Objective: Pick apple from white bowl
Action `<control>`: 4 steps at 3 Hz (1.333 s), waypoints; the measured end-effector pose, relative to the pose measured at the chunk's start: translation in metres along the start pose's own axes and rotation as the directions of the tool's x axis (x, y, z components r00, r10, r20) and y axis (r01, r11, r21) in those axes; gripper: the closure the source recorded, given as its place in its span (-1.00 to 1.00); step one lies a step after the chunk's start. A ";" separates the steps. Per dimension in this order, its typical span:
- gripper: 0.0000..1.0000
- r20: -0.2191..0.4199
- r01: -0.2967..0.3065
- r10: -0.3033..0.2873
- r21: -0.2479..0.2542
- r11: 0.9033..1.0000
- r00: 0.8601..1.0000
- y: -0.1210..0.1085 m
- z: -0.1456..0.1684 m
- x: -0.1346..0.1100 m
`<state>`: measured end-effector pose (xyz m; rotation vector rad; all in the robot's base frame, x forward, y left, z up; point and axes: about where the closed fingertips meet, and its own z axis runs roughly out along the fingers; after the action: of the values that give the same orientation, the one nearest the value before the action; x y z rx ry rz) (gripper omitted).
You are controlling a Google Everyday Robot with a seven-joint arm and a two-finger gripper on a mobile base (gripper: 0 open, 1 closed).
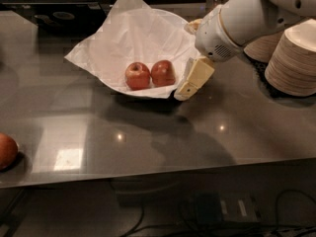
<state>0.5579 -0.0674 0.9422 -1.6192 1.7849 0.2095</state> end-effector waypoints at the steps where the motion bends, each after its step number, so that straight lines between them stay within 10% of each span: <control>1: -0.68 0.063 -0.044 0.046 -0.029 0.999 0.997 -0.015 0.014 0.004; 4: -0.72 0.140 -0.070 0.084 -0.102 0.992 0.987 -0.037 0.036 0.000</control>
Offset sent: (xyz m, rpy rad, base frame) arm 0.0490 0.0013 -0.0080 0.1809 0.0761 0.0252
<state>0.6058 -0.0549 0.9286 -1.5614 1.7509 0.4436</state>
